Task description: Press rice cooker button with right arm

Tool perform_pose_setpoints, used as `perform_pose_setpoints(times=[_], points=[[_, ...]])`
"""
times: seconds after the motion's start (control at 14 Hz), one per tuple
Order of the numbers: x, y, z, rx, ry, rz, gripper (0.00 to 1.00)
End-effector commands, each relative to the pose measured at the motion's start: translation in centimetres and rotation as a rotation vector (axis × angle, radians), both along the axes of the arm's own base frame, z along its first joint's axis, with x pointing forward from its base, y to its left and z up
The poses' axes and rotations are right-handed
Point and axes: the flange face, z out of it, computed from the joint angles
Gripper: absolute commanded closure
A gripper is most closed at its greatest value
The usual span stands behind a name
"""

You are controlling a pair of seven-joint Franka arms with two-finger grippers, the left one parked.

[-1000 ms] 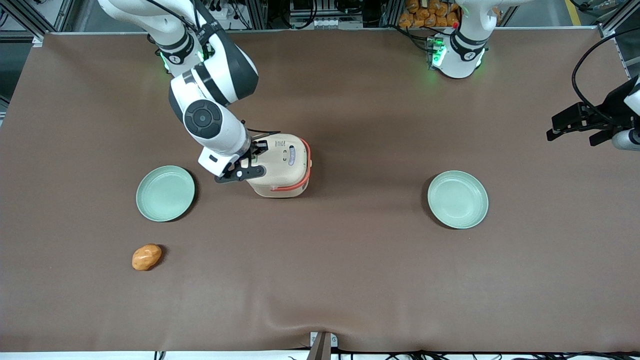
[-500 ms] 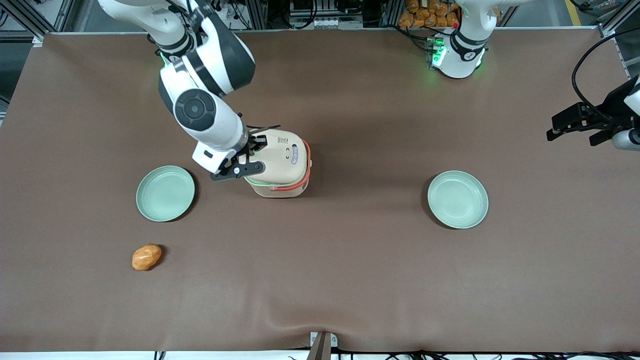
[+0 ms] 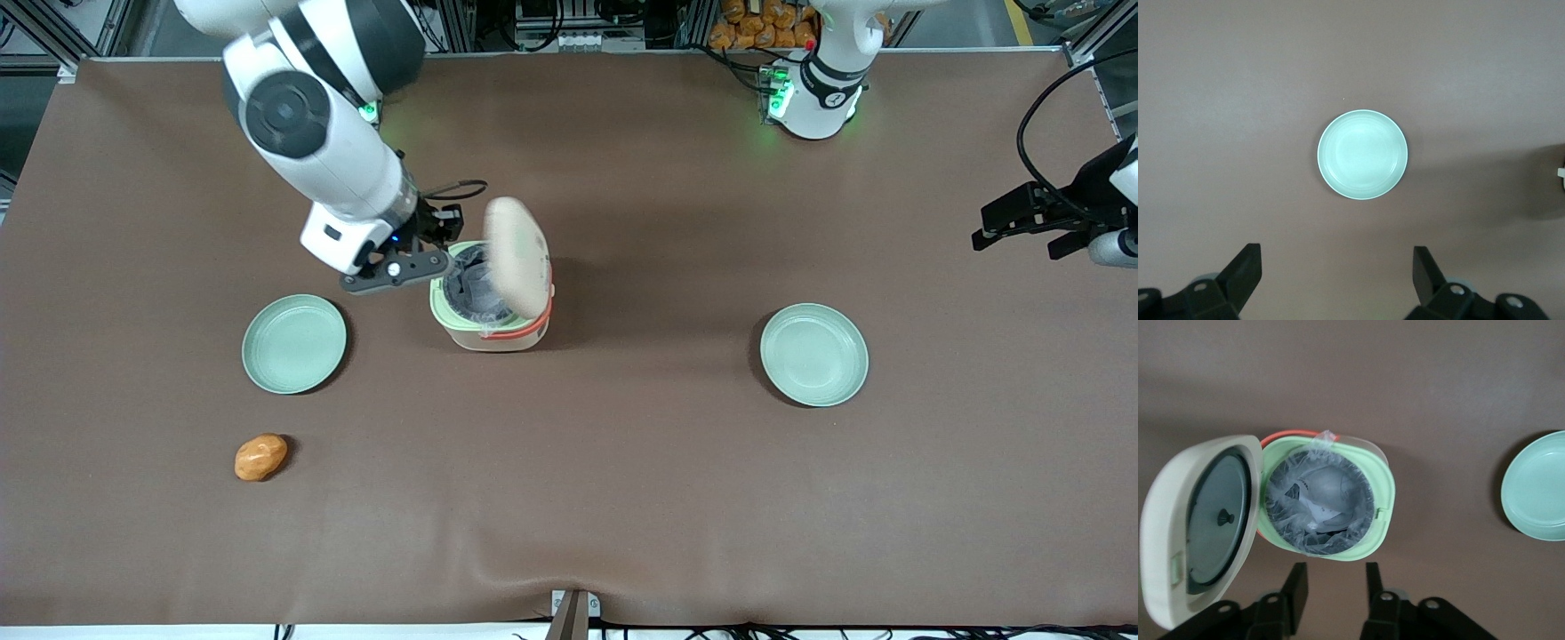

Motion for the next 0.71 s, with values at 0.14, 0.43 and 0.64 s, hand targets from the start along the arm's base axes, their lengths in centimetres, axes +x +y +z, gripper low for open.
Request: perform_pose_setpoints(times=[0.14,0.43,0.64], points=[[1.5,-6.9,6.0,0.03,-0.089,-0.087,0.0],[2.6,-14.4,8.8,-0.043,-0.154,-0.139,0.0],[3.1,-21.6,9.2,-0.082,-0.115,-0.179,0.0]])
